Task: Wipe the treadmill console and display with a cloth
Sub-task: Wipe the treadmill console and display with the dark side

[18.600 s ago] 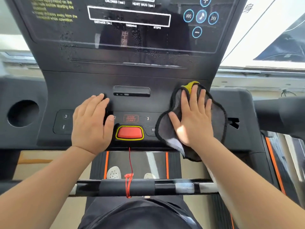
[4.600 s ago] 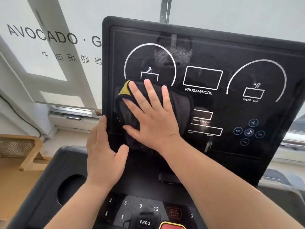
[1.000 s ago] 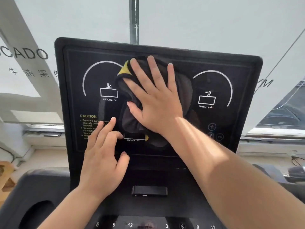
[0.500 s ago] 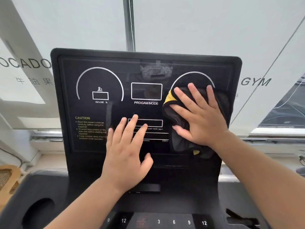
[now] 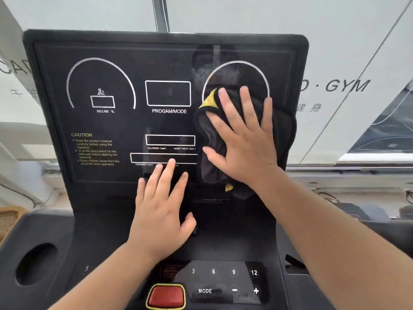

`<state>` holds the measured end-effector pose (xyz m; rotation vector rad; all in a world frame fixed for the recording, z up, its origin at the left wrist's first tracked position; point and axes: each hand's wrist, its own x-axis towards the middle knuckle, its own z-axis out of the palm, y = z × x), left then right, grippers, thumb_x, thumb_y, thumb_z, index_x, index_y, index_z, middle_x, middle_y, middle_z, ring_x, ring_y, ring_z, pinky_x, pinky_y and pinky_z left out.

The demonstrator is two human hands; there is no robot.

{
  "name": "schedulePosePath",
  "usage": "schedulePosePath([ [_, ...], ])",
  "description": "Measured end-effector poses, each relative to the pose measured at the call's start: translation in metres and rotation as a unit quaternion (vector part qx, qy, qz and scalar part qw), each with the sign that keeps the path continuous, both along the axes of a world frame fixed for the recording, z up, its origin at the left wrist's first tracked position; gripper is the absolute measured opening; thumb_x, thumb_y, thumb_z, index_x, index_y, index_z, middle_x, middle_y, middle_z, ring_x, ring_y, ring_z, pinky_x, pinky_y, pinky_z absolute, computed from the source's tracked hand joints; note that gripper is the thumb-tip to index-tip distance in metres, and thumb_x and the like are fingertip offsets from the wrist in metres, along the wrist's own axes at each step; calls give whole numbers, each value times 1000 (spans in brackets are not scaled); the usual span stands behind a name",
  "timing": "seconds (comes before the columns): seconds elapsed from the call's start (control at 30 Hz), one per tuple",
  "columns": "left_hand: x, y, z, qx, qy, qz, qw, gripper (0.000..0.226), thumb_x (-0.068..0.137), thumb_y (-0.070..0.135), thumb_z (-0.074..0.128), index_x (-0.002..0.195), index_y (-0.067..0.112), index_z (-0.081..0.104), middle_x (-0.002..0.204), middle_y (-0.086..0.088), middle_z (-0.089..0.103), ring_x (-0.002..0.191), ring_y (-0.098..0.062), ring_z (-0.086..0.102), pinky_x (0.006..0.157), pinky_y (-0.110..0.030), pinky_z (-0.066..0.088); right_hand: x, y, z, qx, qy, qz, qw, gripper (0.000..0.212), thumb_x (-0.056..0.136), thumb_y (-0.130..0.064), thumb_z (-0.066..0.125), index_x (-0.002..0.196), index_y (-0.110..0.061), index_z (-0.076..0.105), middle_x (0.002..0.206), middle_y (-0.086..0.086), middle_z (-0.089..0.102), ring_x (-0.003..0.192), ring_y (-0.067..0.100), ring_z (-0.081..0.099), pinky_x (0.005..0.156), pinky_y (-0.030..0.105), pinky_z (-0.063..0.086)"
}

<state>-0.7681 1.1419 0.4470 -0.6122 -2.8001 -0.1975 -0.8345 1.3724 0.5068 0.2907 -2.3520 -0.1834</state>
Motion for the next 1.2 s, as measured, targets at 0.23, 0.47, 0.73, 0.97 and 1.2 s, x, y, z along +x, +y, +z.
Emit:
schedulePosePath([
  [0.23,6,9,-9,17,2,19,1000,83,74,49,54,150,16,45,167,-13,20,151,-38,22,116,-66,25,48,35,-68,52,-28,62,996,61,91,-66,58,142,-32,56,168,-2,31,157,34,21,125,64,1],
  [0.47,11,-11,-13,29,-2,54,998,84,72,45,61,149,15,46,164,-13,26,150,-39,24,115,-66,27,52,52,-62,77,-46,46,995,81,80,-81,61,142,-30,53,168,0,30,157,37,17,123,68,1],
  [0.73,17,-42,-30,40,-14,95,995,85,72,43,63,150,15,44,164,-15,24,148,-42,26,111,-68,30,43,-22,-56,24,-73,14,997,91,75,-84,60,148,-31,50,173,2,16,158,40,7,121,68,-10],
  [0.97,17,-61,-37,40,-23,101,994,83,74,42,62,151,20,40,165,-11,23,149,-42,24,113,-69,28,40,-42,-61,-3,-73,26,997,86,79,-80,62,148,-31,48,172,1,18,159,37,9,123,64,-8],
  [1.2,10,-80,-37,82,-5,93,992,83,72,32,78,148,20,45,164,-12,24,150,-41,23,117,-66,21,55,2,-71,-35,-62,-16,997,83,76,-76,70,141,-26,55,169,5,28,157,41,12,122,64,-7],
])
